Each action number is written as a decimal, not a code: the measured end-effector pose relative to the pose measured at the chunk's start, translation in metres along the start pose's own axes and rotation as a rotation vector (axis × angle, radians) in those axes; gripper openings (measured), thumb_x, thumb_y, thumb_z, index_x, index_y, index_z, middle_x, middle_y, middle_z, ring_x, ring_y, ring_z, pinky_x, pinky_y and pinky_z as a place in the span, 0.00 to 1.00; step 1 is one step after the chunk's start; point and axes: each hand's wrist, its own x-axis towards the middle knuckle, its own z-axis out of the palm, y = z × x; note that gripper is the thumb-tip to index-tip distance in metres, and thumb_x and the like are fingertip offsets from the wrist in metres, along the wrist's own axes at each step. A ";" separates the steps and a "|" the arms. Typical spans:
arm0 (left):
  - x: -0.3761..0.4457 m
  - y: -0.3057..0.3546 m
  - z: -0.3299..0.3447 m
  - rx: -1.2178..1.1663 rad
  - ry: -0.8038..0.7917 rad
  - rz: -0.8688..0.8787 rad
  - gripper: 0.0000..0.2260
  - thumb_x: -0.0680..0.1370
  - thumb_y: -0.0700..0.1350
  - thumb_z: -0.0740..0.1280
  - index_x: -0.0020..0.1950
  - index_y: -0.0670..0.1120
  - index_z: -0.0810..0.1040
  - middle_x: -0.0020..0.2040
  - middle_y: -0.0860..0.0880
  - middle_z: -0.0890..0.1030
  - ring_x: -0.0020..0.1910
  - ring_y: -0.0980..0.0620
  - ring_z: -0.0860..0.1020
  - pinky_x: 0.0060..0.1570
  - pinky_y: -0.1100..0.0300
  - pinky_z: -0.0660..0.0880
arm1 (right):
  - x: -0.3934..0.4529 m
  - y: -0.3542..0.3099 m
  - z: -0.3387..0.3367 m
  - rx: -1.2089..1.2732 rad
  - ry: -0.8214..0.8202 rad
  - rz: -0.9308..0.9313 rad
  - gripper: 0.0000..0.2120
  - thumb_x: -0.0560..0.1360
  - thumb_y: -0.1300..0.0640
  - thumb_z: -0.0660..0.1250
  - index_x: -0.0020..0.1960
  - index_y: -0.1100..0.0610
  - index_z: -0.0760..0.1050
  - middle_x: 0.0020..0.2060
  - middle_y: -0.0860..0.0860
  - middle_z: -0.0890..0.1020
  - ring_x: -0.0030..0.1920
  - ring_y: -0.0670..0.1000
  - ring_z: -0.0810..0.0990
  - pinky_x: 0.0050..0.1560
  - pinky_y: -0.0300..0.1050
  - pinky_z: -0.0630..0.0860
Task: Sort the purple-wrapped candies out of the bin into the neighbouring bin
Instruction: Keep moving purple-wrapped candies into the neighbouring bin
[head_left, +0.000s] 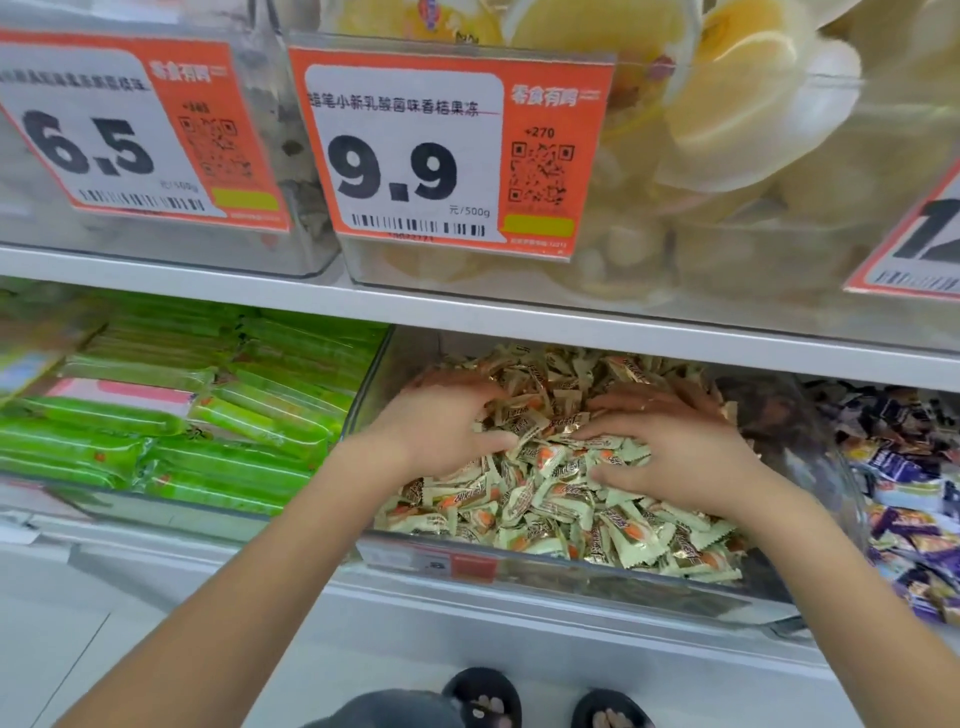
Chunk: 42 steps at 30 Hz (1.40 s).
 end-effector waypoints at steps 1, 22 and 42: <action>0.007 0.003 0.001 -0.035 -0.031 0.035 0.36 0.69 0.69 0.66 0.73 0.59 0.60 0.74 0.54 0.64 0.71 0.51 0.64 0.68 0.52 0.61 | 0.001 0.000 0.001 -0.004 0.008 0.001 0.21 0.68 0.28 0.59 0.60 0.28 0.69 0.69 0.30 0.63 0.72 0.38 0.55 0.67 0.41 0.32; -0.003 0.004 0.009 0.126 0.021 0.009 0.17 0.70 0.54 0.71 0.57 0.59 0.73 0.52 0.55 0.77 0.52 0.50 0.75 0.48 0.54 0.69 | -0.004 0.004 -0.003 0.070 0.027 -0.028 0.18 0.69 0.34 0.66 0.59 0.30 0.71 0.67 0.29 0.64 0.72 0.37 0.55 0.71 0.47 0.38; 0.029 0.000 -0.038 -0.022 -0.478 -0.101 0.25 0.77 0.55 0.66 0.72 0.63 0.61 0.74 0.55 0.63 0.70 0.52 0.65 0.67 0.55 0.61 | -0.002 0.007 0.000 0.150 0.030 -0.070 0.17 0.69 0.35 0.67 0.57 0.32 0.73 0.66 0.31 0.67 0.72 0.39 0.56 0.73 0.53 0.38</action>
